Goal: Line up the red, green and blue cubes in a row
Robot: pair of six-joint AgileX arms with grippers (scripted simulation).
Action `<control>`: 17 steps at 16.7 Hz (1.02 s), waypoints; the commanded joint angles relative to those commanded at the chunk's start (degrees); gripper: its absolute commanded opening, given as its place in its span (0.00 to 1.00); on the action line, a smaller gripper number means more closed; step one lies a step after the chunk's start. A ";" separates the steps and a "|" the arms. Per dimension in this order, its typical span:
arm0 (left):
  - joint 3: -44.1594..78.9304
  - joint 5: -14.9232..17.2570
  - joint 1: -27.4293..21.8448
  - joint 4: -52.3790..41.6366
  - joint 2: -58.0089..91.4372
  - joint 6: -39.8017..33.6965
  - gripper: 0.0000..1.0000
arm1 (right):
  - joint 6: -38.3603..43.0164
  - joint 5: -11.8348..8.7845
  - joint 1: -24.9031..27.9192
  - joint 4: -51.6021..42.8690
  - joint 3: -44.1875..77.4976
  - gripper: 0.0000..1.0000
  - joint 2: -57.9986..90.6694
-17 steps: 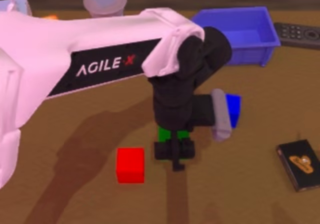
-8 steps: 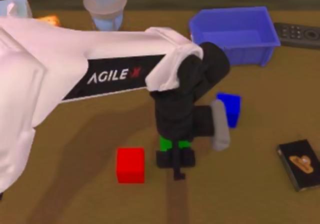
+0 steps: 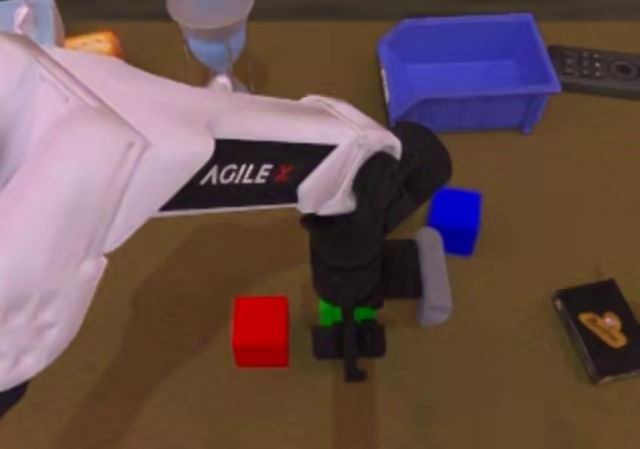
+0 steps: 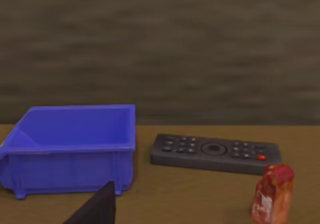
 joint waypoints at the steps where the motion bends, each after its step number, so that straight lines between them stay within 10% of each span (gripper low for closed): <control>1: 0.00 0.00 0.00 0.00 0.00 0.00 0.08 | 0.00 0.00 0.00 0.00 0.00 1.00 0.00; 13: 0.00 0.00 0.00 0.00 0.00 0.00 0.98 | 0.00 0.00 0.00 0.00 0.00 1.00 0.00; 17: 0.00 0.00 0.00 0.00 0.00 0.00 1.00 | 0.00 0.00 0.00 0.00 0.00 1.00 0.00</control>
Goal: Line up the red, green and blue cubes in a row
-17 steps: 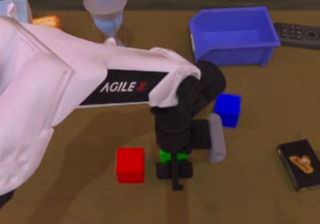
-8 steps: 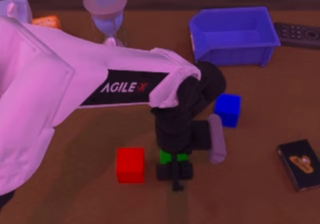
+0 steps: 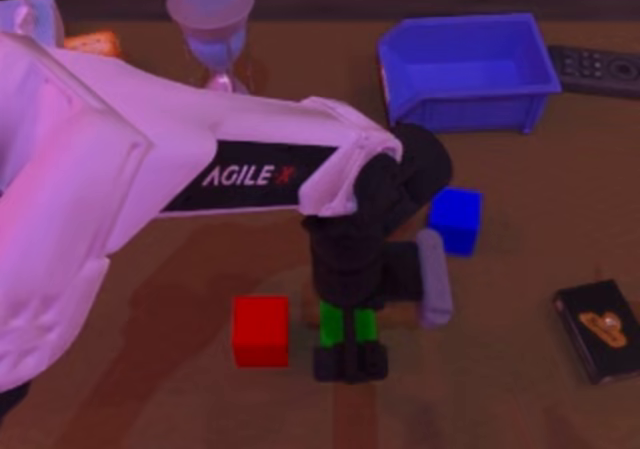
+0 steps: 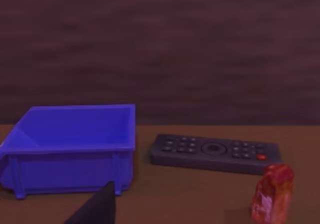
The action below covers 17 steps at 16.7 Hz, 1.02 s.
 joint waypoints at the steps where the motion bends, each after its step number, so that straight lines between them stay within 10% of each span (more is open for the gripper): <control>1: 0.00 0.00 0.00 0.00 0.00 0.00 1.00 | 0.00 0.00 0.00 0.00 0.00 1.00 0.00; 17: 8.33 -0.05 1.32 -13.71 -5.42 0.00 1.00 | 0.00 0.00 0.00 0.00 0.00 1.00 0.00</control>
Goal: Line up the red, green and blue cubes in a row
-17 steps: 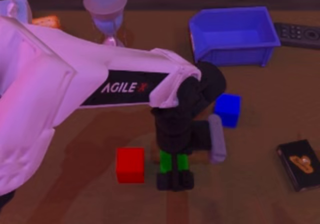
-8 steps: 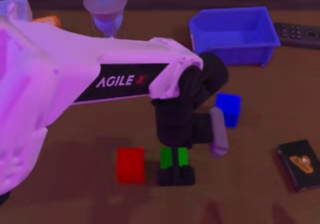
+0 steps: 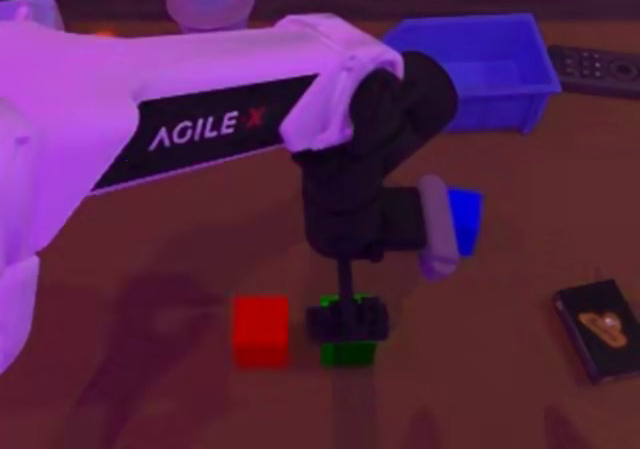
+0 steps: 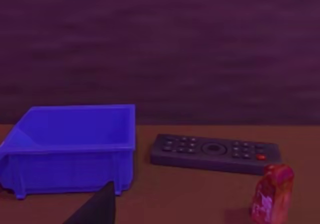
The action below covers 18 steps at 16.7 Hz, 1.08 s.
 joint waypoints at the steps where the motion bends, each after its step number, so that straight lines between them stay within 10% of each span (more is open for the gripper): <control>1: -0.13 0.01 -0.33 0.14 0.21 0.01 1.00 | 0.00 0.00 0.00 0.00 0.00 1.00 0.00; 9: -12.92 -0.60 7.41 8.29 -14.65 -5.57 1.00 | 5.73 -0.15 3.95 -10.23 16.23 1.00 16.44; 18: -53.39 -1.71 27.95 32.50 -65.74 -22.58 1.00 | 20.25 0.29 13.86 -39.32 61.96 1.00 73.69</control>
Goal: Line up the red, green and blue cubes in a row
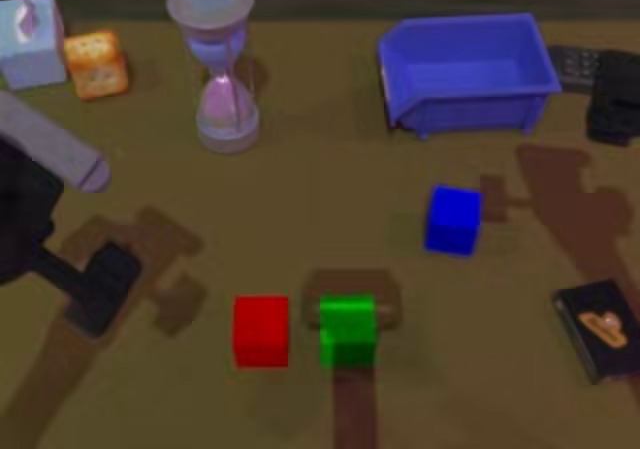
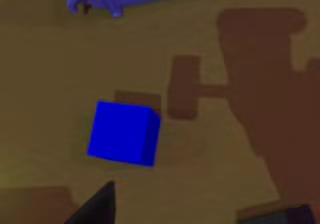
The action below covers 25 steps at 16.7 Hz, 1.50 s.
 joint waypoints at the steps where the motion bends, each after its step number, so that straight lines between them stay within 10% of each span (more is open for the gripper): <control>1: -4.64 -0.07 2.20 2.84 -5.88 -2.00 1.00 | 1.67 0.05 1.15 -3.42 5.08 1.00 6.86; 13: -38.48 0.67 18.39 29.28 -51.53 -19.86 1.00 | 16.05 -0.02 10.84 -29.90 49.26 1.00 57.43; 25: -39.39 0.75 18.87 30.41 -53.28 -20.61 1.00 | 16.51 -0.03 11.11 -24.11 46.43 1.00 61.21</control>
